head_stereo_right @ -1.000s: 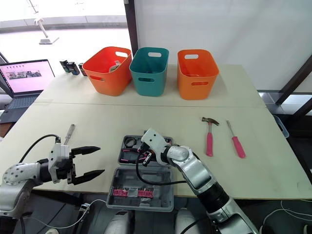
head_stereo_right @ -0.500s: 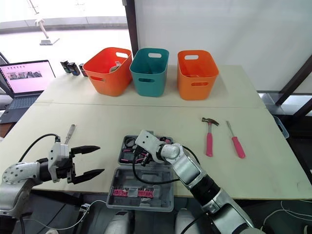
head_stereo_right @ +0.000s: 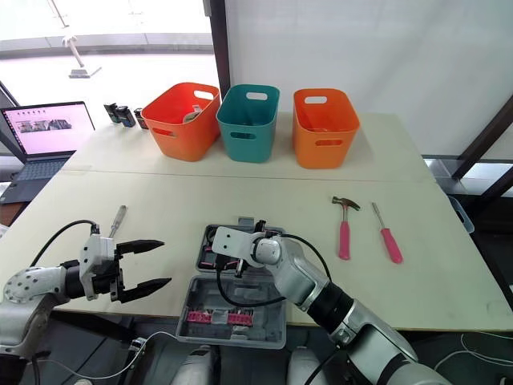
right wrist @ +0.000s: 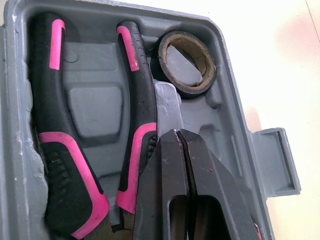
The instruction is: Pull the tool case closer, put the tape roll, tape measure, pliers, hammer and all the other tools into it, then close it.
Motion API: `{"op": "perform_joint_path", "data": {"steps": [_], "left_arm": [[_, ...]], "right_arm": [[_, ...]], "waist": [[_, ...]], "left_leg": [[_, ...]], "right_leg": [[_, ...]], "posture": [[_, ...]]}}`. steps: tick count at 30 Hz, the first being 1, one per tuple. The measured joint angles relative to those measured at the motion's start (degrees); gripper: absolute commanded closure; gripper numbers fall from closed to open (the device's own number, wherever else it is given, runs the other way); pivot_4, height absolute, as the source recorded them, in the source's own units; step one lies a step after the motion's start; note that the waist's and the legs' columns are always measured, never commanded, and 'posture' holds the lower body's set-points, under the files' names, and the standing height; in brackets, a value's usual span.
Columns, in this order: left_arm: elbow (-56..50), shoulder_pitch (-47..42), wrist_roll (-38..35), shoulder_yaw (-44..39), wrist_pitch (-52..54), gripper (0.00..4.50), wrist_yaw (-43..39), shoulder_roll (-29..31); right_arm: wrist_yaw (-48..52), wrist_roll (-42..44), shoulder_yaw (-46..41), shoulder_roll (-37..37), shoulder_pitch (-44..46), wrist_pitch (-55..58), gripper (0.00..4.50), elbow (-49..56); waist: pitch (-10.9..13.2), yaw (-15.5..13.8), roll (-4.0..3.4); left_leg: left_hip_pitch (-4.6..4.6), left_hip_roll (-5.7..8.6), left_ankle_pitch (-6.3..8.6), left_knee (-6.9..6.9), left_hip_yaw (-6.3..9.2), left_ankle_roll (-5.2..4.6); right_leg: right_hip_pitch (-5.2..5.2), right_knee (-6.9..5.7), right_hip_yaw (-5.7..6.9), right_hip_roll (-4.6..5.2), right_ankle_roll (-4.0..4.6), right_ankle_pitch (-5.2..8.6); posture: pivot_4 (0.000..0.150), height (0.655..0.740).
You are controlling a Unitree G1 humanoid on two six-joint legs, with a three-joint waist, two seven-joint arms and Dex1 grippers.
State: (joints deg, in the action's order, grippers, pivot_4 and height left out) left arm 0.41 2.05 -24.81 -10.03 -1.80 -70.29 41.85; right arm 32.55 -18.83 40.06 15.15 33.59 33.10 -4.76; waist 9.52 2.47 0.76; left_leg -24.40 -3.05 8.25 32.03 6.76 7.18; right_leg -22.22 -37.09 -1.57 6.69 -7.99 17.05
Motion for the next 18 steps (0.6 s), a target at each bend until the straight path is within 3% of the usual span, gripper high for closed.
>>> {"op": "perform_joint_path", "data": {"steps": [5, 8, 11, 14, 18], "left_arm": [[0.0, 0.0, 0.6, 0.0, 0.3, 0.00, 0.5, 0.1], [0.2, -0.2, 1.2, 0.1, 1.1, 0.00, 1.6, 0.2], [1.0, -1.8, 1.1, 0.4, 4.3, 0.86, 2.8, 0.2], [4.0, -3.4, 3.2, 1.9, 5.8, 2.41, 4.3, 0.3], [6.2, -4.9, 5.0, 5.2, 7.4, 4.45, 4.5, -0.8]], "right_arm": [[1.7, 5.4, -7.3, -2.0, -1.9, 0.1, 4.47, 1.1], [3.5, 13.2, -16.4, -3.6, -3.0, 2.3, 4.47, 8.8], [7.1, 21.3, -24.5, -2.3, -1.1, 9.4, 4.50, 19.3], [14.9, 30.3, -29.9, 8.0, -3.4, 18.9, 4.50, 27.4], [21.0, 33.6, -33.6, 23.1, -9.1, 23.1, 4.50, 26.8]], "waist": [[0.0, -0.1, 0.00], [0.1, 0.0, -0.07], [0.1, 0.0, -0.07], [0.1, -1.0, -0.05], [0.2, -1.7, -0.08]], "left_leg": [[-0.19, 0.00, -0.01, 0.00, 0.00, -0.01], [-0.39, 0.00, -0.02, 0.00, 0.00, -0.02], [-0.38, -0.01, -0.01, -0.02, 0.00, -0.02], [-0.39, 0.02, 0.00, 0.01, 0.00, 0.00], [-0.53, 0.02, 0.00, 0.04, -0.02, 0.01]], "right_leg": [[0.05, -0.02, 0.00, 0.00, -0.01, 0.00], [-0.16, -0.08, 0.00, 0.00, -0.06, -0.03], [-0.15, -0.09, 0.00, -0.01, -0.09, -0.01], [-0.01, 0.18, 0.00, 0.03, -0.06, 0.03], [-0.17, 0.23, 0.00, 0.04, 0.00, -0.01]], "posture": [[0.150, 0.7400], [0.150, 0.7400], [0.150, 0.7400], [0.150, 0.7400], [0.150, 0.7400]]}}
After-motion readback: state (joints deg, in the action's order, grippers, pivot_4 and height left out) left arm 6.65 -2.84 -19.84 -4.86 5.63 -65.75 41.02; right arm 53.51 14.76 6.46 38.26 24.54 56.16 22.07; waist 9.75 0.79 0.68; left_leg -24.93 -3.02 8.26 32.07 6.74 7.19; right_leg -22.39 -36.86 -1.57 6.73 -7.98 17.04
